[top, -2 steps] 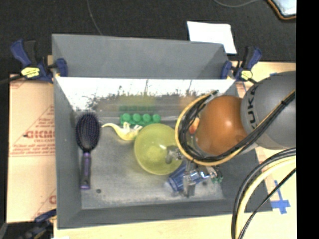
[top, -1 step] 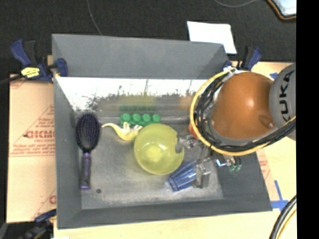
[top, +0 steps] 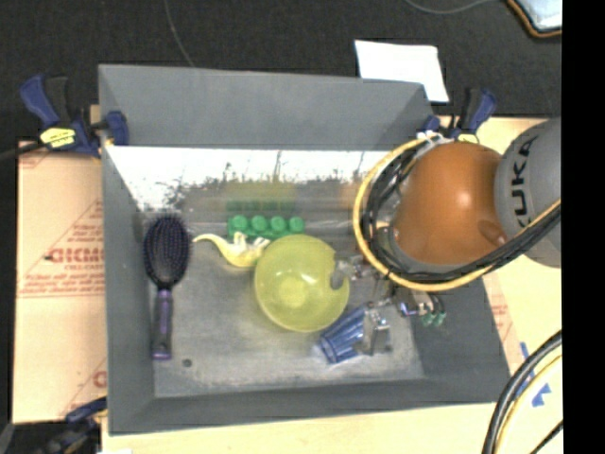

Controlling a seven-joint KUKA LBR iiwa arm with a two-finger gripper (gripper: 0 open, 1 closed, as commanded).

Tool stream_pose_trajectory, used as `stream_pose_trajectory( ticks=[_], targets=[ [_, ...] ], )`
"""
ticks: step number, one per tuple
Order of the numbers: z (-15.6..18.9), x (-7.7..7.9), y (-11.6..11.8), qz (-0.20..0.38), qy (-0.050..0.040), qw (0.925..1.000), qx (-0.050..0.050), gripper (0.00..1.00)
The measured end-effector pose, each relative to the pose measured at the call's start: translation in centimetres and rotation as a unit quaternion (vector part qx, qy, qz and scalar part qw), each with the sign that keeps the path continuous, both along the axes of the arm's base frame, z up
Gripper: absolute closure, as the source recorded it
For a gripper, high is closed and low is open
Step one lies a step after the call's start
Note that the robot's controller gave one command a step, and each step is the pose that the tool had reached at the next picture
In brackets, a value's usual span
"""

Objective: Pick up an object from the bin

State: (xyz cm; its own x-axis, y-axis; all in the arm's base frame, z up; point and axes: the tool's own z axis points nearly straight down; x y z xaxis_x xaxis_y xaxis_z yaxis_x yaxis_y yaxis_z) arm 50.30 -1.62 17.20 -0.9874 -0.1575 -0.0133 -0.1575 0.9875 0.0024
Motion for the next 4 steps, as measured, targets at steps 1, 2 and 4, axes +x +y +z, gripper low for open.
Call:
stream_pose_trajectory(
  ticks=[1, 2, 4],
  targets=[
    [-0.2, -2.7, 0.2, 0.149, -0.0026, 0.9889, -0.003, 0.00],
    [-1.6, 0.1, 1.7, -0.005, -0.0012, 1.0000, 0.000, 0.00],
    [-1.9, -1.3, 1.3, 0.020, -0.0037, 0.9998, 0.000, 0.00]
  ],
)
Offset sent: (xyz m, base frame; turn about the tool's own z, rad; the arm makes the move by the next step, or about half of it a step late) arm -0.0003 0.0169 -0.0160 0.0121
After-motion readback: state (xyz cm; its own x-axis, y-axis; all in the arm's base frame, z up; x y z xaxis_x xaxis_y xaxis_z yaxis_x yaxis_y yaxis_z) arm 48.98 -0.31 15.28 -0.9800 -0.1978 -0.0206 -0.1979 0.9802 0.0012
